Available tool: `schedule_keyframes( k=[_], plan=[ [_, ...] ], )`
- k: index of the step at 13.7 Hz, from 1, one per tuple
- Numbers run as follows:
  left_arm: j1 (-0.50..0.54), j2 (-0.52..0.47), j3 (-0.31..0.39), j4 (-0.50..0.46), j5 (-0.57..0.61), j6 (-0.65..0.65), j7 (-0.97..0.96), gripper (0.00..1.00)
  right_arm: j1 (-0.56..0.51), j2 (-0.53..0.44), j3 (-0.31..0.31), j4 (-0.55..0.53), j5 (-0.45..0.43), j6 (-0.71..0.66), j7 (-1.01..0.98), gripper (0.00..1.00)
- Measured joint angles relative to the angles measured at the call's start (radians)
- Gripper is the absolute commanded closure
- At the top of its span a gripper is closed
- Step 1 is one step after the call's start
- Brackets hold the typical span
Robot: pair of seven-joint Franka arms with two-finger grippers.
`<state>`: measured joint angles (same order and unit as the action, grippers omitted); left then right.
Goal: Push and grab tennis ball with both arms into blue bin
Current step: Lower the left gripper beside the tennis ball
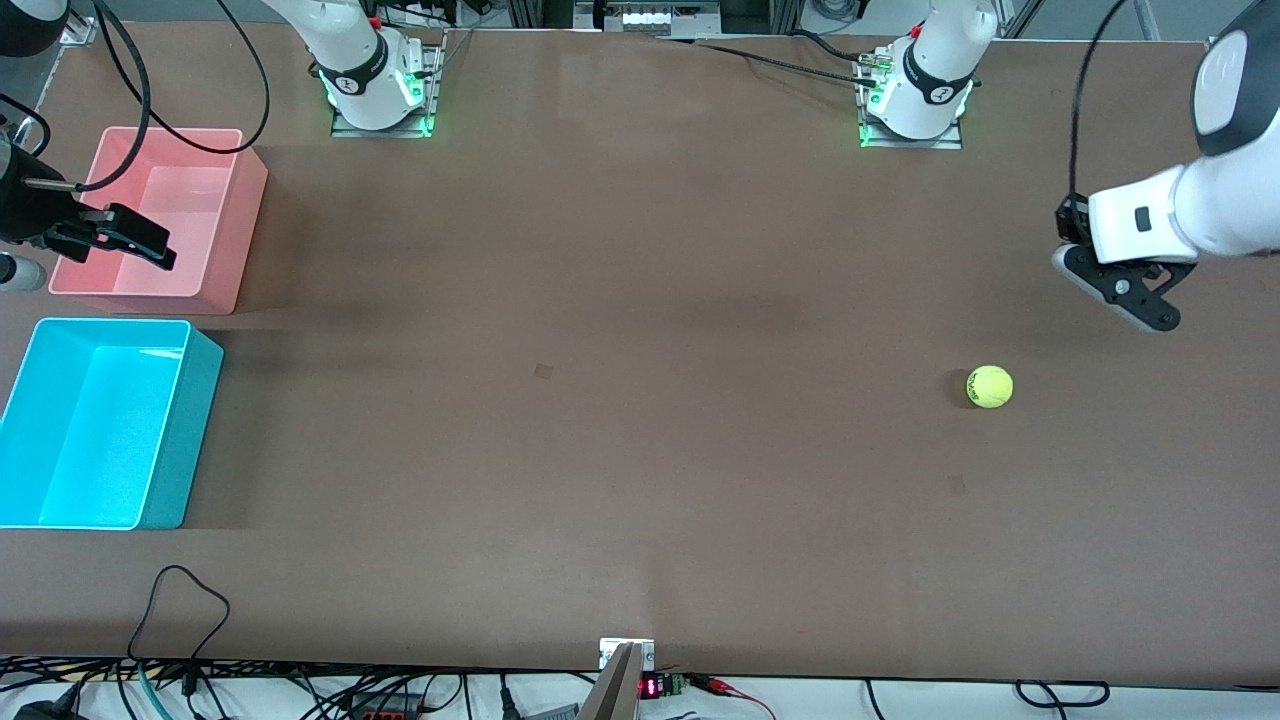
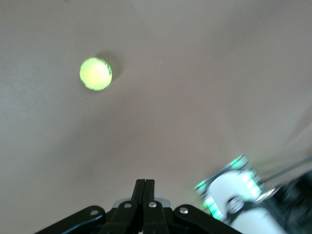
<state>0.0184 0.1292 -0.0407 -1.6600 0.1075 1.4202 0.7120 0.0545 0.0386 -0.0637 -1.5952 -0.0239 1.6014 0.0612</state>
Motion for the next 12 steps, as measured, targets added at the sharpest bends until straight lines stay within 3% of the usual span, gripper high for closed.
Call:
schedule_keyframes(
  k=[4, 9, 12],
  plan=[
    [0.064, 0.118, 0.002, -0.009, 0.124, 0.069, 0.351, 1.0, 0.0, 0.0, 0.003, -0.001, 0.0, 0.0, 0.0, 0.0],
    [0.151, 0.235, 0.004, -0.099, 0.187, 0.437, 0.745, 1.0, 0.0, 0.0, 0.004, -0.002, 0.0, 0.0, 0.0, 0.0],
    [0.204, 0.25, 0.001, -0.199, 0.187, 0.628, 0.817, 1.0, 0.0, 0.0, 0.005, -0.002, 0.0, 0.0, 0.001, 0.0]
  ],
)
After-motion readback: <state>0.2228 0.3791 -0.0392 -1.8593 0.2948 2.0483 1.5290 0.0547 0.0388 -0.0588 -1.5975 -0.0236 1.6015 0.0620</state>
